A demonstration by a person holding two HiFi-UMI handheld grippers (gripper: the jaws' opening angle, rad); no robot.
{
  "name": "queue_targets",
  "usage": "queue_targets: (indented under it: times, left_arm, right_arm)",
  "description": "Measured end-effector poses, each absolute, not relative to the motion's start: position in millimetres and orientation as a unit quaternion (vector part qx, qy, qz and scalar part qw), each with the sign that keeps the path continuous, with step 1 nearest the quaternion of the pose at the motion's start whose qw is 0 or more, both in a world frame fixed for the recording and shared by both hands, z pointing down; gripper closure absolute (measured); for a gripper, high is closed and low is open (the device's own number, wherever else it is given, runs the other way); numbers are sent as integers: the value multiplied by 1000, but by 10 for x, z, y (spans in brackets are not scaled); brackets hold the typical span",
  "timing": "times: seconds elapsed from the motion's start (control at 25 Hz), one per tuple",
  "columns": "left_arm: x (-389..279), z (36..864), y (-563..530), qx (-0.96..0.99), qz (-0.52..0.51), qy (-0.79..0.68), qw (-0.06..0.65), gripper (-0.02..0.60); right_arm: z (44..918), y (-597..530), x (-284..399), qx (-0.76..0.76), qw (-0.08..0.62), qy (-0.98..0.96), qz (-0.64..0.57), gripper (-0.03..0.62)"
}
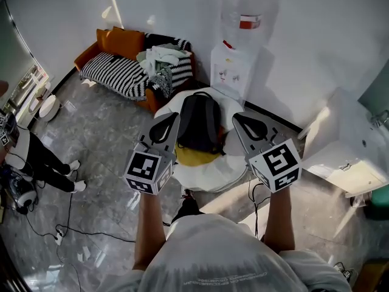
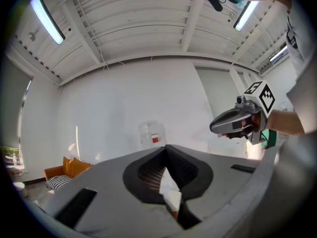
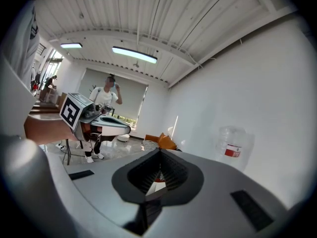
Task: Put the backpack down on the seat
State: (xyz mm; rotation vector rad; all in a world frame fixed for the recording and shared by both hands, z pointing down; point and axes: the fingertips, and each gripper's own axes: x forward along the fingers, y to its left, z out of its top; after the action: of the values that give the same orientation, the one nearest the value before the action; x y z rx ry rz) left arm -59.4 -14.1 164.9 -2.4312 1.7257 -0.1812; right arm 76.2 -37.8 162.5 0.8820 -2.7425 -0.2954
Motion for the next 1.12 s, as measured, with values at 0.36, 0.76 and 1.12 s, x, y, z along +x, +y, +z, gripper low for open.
queue_targets:
  times: [0.36,0.76,1.12]
  left_arm:
    - [-472,1661,-146,-815,-68,570,84,577]
    - [-387,1678,-162,-818,-75,564,86,577]
    - [-373,1727,-196,-819,-78,563,80,577]
  right_arm:
    - [1702,-424,827,309,124,-938,-93,591]
    - [1763,-436,860,306,130,-939,-91,591]
    - [1806,-465,888,307,133,-938,-87,591]
